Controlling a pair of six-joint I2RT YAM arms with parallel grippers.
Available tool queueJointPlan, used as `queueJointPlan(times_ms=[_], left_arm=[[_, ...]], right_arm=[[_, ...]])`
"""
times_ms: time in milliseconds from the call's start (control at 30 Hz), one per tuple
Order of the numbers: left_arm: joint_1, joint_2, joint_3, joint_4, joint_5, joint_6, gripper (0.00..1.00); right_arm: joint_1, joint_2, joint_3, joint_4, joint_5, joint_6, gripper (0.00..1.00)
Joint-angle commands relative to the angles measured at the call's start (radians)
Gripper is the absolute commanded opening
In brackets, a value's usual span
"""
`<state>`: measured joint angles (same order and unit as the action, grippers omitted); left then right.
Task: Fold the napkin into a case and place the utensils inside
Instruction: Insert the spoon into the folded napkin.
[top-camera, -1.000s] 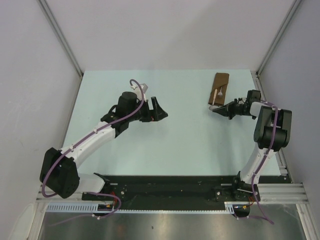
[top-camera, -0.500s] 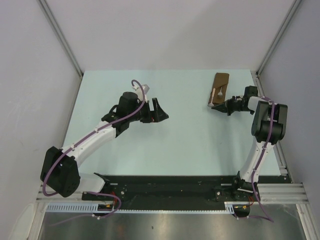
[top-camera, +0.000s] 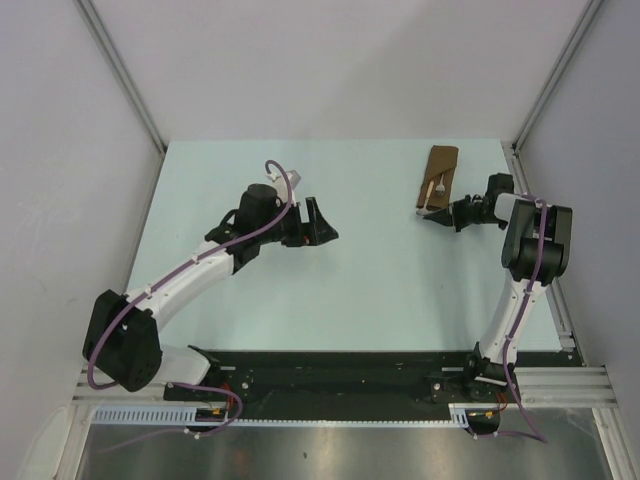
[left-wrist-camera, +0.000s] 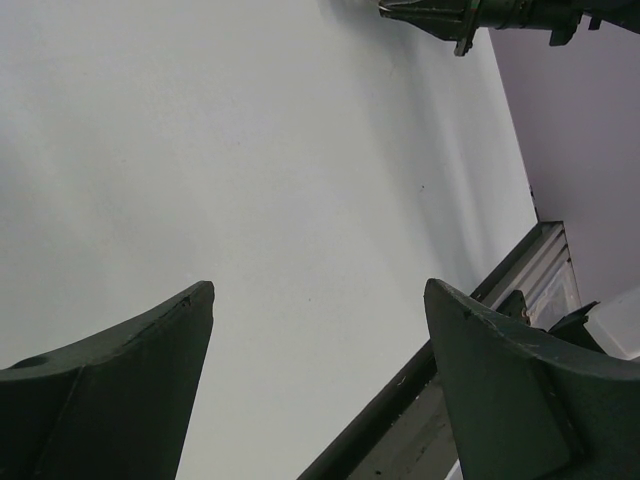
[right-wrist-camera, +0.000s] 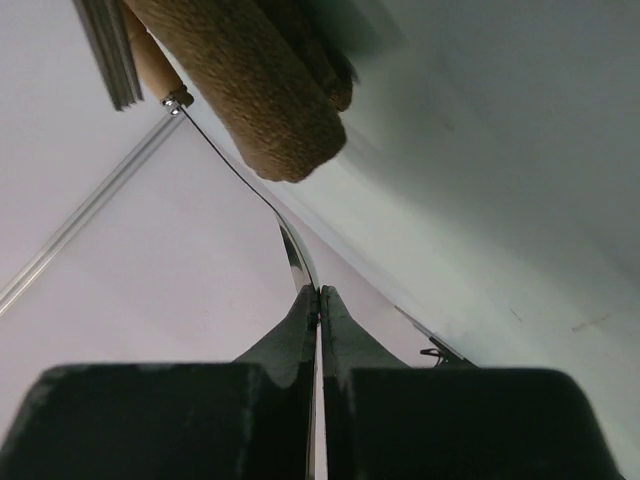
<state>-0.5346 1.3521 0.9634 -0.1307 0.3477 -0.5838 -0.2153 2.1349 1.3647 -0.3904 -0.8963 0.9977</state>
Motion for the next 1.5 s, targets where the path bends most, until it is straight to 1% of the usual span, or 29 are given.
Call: queueJointPlan(times_ms=[0,133,500,867,1133,1467], left_arm=[[-0.005,-0.002,0.046,0.000,0.019,0.013,0.90],[-0.005,-0.004,0.044,0.000,0.016,0.013,0.90],[-0.002,-0.013,0.035,-0.001,0.011,0.016,0.89],[-0.004,-0.008,0.034,0.003,0.016,0.010,0.89],[-0.004,-0.010,0.029,0.005,0.016,0.010,0.89],[-0.004,-0.010,0.029,0.006,0.020,0.009,0.89]], right_arm=[[-0.009,0.013,0.073,0.007,0.034,0.061,0.00],[-0.009,0.040,0.134,-0.019,0.040,0.059,0.00],[-0.013,0.166,0.342,-0.169,0.085,-0.004,0.00],[0.001,0.234,0.514,-0.271,0.145,-0.064,0.00],[0.004,0.263,0.557,-0.289,0.160,-0.068,0.00],[0.005,0.298,0.626,-0.306,0.166,-0.061,0.06]])
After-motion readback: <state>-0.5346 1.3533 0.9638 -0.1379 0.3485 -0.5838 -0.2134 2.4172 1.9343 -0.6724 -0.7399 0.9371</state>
